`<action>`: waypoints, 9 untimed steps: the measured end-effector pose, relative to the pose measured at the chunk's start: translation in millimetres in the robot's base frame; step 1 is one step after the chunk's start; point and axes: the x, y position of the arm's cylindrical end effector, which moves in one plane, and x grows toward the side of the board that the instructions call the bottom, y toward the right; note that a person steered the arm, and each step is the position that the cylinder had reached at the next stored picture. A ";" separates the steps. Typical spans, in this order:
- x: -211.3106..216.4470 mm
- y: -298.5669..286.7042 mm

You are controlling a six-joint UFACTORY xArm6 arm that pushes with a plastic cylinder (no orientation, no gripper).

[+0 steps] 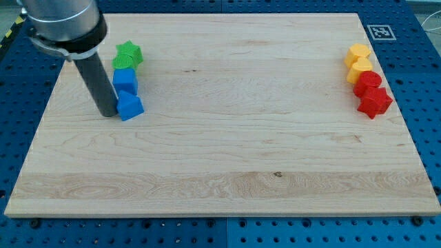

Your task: Slide blue triangle closer to blue cube

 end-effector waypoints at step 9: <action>4.7 107.9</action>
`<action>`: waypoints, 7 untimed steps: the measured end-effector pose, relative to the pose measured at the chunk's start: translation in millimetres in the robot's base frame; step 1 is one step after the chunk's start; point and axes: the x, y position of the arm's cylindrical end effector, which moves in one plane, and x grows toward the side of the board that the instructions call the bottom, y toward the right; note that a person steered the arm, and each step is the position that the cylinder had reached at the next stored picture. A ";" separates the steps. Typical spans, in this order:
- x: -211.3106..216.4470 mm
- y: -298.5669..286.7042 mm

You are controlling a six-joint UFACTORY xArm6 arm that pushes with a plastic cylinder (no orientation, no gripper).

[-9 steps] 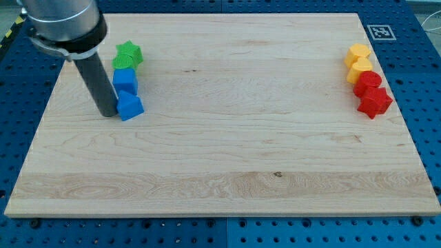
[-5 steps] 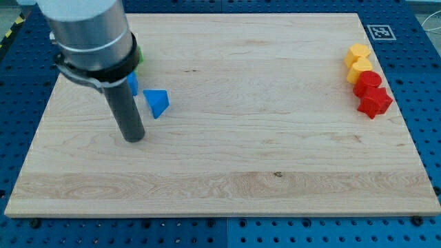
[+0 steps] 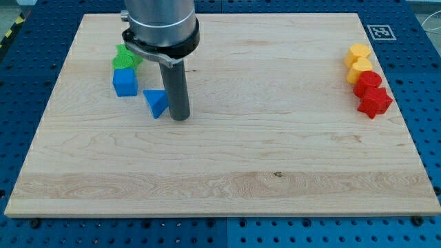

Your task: Slide blue triangle closer to blue cube

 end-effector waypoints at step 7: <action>-6.7 -53.7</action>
